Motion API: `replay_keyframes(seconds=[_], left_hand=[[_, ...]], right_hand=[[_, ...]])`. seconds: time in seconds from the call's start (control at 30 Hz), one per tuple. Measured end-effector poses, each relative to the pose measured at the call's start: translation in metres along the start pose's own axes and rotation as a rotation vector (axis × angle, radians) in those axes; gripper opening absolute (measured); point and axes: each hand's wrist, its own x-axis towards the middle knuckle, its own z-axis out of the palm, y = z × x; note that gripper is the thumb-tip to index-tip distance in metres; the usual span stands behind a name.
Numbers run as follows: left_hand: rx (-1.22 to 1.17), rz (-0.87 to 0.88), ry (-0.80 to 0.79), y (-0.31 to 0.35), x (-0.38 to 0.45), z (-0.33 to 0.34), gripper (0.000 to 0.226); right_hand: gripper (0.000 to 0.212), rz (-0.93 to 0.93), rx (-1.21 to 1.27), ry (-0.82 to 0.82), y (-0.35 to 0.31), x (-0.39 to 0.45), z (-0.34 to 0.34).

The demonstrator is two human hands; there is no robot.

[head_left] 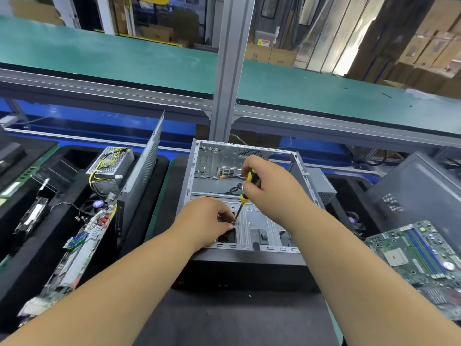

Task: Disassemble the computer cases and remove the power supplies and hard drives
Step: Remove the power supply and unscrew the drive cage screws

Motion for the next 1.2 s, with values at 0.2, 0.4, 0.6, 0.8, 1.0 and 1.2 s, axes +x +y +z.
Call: replay_keyframes(seconds=[0.2,0.4,0.6,0.8,1.0,1.2], left_hand=[[-0.022,-0.015,-0.010,0.001,-0.002,-0.001,0.008],[-0.008,0.000,-0.010,-0.001,-0.002,0.000,0.012],[-0.008,-0.003,-0.018,-0.001,-0.002,0.000,0.013],[-0.021,-0.010,-0.014,-0.001,-0.002,0.000,0.011],[-0.023,0.012,-0.004,-0.002,-0.001,0.001,0.014],[0.011,0.034,-0.003,-0.003,0.000,0.001,0.016]], right_hand=[[0.031,-0.007,-0.219,-0.045,-0.008,0.011,-0.007],[0.010,-0.020,-0.071,-0.177,-0.012,0.011,-0.013],[0.010,0.044,0.000,-0.236,-0.010,0.013,-0.020],[0.038,0.023,-0.231,-0.173,-0.013,0.016,-0.021],[0.010,0.005,-0.124,-0.238,-0.015,0.018,-0.018],[0.011,0.018,-0.162,-0.249,-0.014,0.017,-0.020]])
